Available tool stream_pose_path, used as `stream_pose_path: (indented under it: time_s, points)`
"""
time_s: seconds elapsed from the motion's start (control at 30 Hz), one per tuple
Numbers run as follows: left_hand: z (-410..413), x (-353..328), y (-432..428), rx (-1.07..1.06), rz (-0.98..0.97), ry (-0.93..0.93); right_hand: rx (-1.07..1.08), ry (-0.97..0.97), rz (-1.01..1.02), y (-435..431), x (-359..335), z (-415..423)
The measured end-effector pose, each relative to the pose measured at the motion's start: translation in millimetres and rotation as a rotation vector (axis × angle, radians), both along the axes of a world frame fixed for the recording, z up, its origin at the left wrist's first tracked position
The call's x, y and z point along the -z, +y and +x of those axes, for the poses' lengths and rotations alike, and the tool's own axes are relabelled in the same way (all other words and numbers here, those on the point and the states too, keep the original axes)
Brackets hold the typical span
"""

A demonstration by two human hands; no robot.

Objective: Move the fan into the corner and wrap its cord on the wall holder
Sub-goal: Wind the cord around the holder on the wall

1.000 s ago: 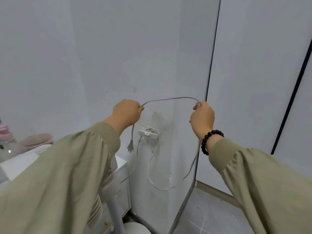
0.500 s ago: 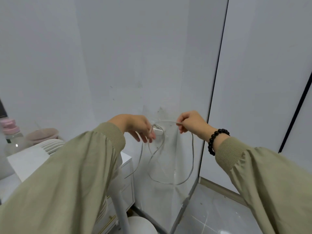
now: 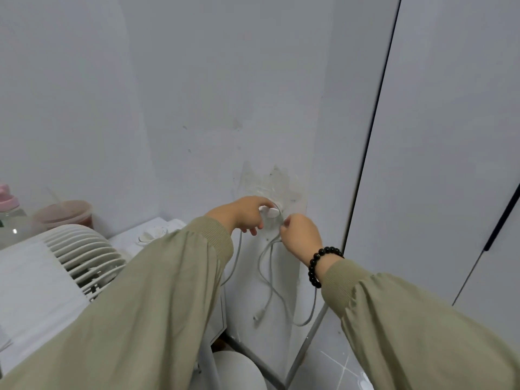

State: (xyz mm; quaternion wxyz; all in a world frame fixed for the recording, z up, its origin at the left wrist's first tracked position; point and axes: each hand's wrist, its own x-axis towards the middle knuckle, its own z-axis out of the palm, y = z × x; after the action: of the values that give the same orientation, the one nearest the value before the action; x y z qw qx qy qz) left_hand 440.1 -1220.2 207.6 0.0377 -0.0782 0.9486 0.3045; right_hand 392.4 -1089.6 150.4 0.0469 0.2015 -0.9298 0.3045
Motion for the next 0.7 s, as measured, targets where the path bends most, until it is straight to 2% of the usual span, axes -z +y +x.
stream_pose_path:
  time_s: [0.1,0.33,0.4,0.47,0.53,0.63,0.7]
  points:
    - [-4,-1,-7,0.003,-0.026,0.004,0.037,0.007,-0.063,-9,9,-4]
    - [-8,-19,-22,0.066,-0.018,-0.139,0.145,0.009,-0.196,-20,28,-13]
    - [-10,-24,-25,0.044,0.061,-0.157,0.172,-0.135,-0.363,-29,34,-15]
    - [-11,-28,-30,-0.04,0.143,-0.113,0.187,-0.381,-0.692,-40,37,-14]
    - [-12,-29,-39,-0.175,0.142,-0.087,0.161,-0.638,-0.998,-50,33,-10]
    - [-10,-24,-53,-0.38,0.079,-0.202,0.037,-0.937,-1.239,-54,24,-5]
    - [-9,-14,-60,-0.484,0.094,-0.239,-0.025,-1.063,-1.334,-52,23,-8]
